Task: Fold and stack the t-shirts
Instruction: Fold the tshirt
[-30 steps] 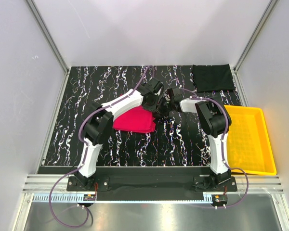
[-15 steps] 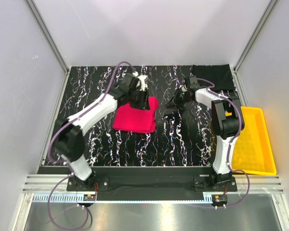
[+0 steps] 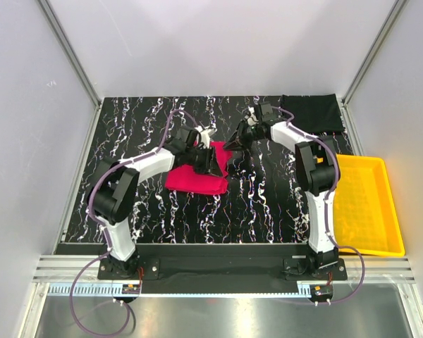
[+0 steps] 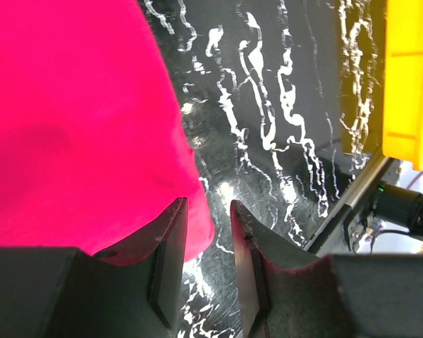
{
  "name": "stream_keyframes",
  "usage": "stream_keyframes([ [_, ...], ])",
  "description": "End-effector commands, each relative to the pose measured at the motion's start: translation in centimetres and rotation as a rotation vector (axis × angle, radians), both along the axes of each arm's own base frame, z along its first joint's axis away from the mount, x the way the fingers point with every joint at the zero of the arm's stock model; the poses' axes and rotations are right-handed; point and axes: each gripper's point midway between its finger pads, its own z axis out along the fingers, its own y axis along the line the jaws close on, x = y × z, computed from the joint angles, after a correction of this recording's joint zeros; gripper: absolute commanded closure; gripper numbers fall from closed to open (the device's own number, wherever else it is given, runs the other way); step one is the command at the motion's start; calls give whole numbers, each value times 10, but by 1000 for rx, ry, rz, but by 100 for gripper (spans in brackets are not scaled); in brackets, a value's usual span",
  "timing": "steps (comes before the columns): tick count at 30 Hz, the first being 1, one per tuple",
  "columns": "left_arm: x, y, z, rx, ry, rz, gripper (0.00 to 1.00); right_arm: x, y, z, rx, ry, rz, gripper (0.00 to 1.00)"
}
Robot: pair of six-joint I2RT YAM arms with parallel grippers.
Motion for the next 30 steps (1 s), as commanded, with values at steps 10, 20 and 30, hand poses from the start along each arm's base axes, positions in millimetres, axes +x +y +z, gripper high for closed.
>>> stream_keyframes([
  [10, -17, -17, -19, -103, 67, -99, 69, 17, 17, -36, 71, 28, -6, 80],
  [20, -37, -15, -56, -70, 141, -143, 74, 33, 7, -74, 21, 46, -43, 80],
  [30, -55, -22, -64, -57, 163, -173, 78, 60, -1, -79, -14, -24, -19, 78],
])
